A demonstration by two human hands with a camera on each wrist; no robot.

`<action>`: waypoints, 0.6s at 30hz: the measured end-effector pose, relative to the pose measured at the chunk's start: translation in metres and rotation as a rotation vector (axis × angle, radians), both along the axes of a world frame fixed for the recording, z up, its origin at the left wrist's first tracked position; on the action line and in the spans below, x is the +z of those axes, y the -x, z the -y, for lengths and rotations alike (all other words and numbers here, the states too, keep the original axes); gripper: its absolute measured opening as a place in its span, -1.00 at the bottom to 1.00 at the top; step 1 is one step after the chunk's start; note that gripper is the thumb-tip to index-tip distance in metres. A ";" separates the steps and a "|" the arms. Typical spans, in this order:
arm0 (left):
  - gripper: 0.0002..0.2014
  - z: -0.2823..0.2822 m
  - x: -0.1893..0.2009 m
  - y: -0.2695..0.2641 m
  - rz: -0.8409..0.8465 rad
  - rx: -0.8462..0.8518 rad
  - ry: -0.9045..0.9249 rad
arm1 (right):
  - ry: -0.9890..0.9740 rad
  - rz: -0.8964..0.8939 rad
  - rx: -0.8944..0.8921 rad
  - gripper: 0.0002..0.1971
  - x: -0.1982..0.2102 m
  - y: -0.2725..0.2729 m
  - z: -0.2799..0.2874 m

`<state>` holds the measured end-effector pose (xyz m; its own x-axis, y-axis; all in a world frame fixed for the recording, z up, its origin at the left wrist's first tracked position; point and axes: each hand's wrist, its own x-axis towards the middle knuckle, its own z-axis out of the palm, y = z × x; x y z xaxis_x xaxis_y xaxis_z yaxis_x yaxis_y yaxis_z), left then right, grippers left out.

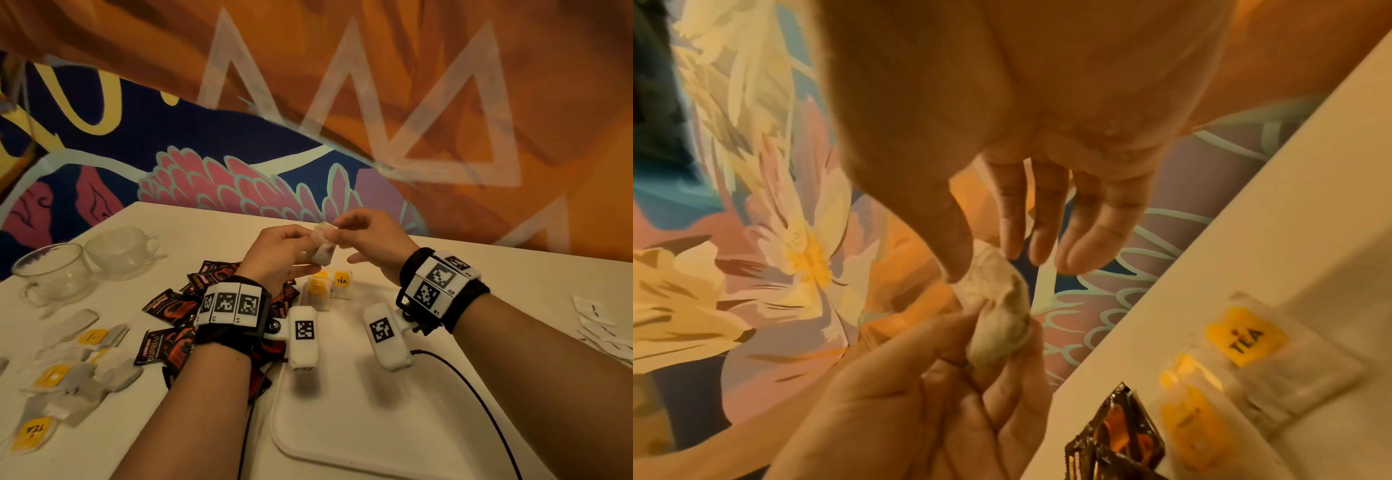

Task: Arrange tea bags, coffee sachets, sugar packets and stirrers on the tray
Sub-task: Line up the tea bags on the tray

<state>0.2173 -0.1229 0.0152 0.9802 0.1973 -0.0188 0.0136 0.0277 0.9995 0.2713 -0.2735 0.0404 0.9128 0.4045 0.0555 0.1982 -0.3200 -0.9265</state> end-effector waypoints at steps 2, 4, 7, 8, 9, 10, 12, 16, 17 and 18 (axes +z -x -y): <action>-0.91 -0.001 0.000 -0.001 -0.015 0.018 0.053 | 0.019 -0.042 0.016 -0.90 -0.005 0.002 0.001; -0.91 -0.001 0.000 -0.002 -0.044 0.012 0.045 | 0.015 -0.051 0.011 -0.95 -0.010 0.002 0.003; -0.93 0.000 -0.001 -0.002 -0.080 0.028 -0.017 | 0.024 -0.089 -0.027 -0.95 -0.016 -0.003 0.010; -0.91 -0.001 -0.001 -0.003 -0.080 0.055 -0.047 | 0.052 -0.111 -0.033 -0.94 -0.019 -0.006 0.013; -0.88 -0.003 -0.001 -0.003 -0.075 0.081 -0.068 | 0.090 -0.134 -0.036 -0.94 -0.024 -0.008 0.017; -0.87 -0.005 -0.001 -0.004 -0.071 0.100 -0.079 | 0.136 -0.156 -0.039 -0.93 -0.029 -0.010 0.020; -0.87 -0.008 -0.001 -0.004 -0.073 0.122 -0.085 | 0.241 -0.184 -0.053 -0.92 -0.041 -0.013 0.026; -0.87 -0.009 -0.001 -0.004 -0.076 0.123 -0.089 | 0.362 -0.213 -0.104 -0.88 -0.058 -0.017 0.027; -0.87 -0.008 -0.001 -0.004 -0.075 0.122 -0.093 | 0.385 -0.218 -0.110 -0.87 -0.060 -0.017 0.025; -0.86 -0.008 -0.001 -0.005 -0.075 0.122 -0.096 | 0.410 -0.219 -0.114 -0.87 -0.061 -0.017 0.023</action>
<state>0.2219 -0.1149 0.0137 0.9454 0.3191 -0.0664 0.0906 -0.0617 0.9940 0.2887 -0.2967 -0.0201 0.9250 0.2496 -0.2864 -0.0452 -0.6762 -0.7353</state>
